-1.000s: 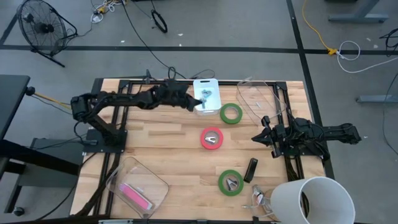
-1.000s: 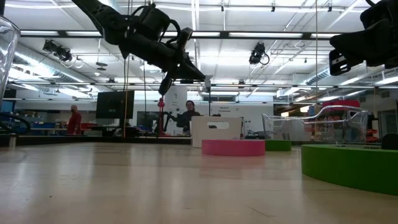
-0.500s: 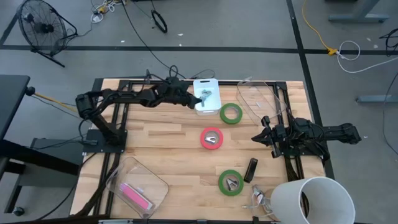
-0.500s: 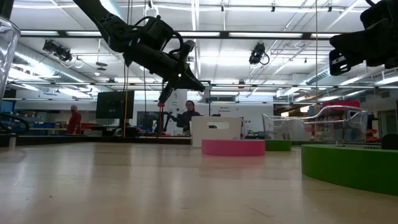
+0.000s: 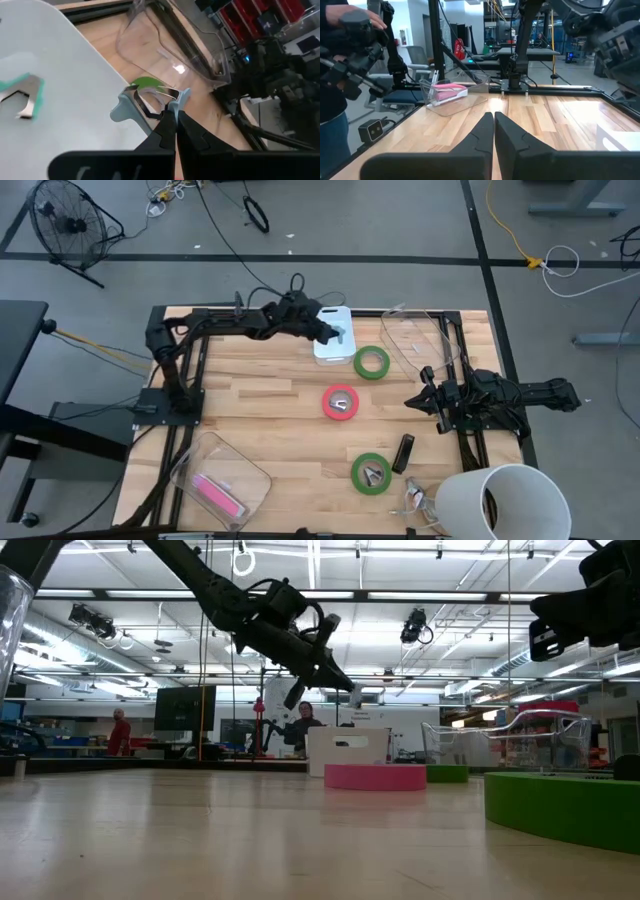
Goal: Pick and place Stapler, Stapler remover, tape
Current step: Put the gray staple remover into the white bin
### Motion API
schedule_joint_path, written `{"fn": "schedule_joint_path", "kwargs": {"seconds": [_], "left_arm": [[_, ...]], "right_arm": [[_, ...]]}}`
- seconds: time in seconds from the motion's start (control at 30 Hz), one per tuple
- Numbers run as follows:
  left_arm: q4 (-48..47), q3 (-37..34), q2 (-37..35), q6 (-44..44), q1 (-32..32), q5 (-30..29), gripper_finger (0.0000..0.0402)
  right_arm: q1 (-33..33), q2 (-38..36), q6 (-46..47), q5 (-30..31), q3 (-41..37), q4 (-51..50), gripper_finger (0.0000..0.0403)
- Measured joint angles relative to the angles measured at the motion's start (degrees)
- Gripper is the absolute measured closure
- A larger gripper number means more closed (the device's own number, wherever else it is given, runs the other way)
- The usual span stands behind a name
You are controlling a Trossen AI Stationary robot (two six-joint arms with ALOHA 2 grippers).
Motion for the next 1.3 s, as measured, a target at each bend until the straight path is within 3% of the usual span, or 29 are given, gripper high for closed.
{"fn": "schedule_joint_path", "kwargs": {"seconds": [0.4,0.7,0.9,1.3], "left_arm": [[-7.5,0.2,3.7,2.1,0.4,-3.4,0.04],[-7.6,0.2,4.3,2.1,0.4,-4.4,0.04],[-11.2,0.2,4.3,1.4,0.4,-8.1,0.04],[-11.9,0.2,4.3,1.5,0.3,-8.6,0.0396]], "right_arm": [[0.0,0.0,0.0,0.0,0.0,0.0,0.0383],[0.0,0.0,0.0,0.0,0.0,0.0,0.0383],[0.0,0.0,0.0,0.0,0.0,0.0,0.0383],[0.0,0.0,0.0,0.0,0.0,0.0,0.0383]]}}
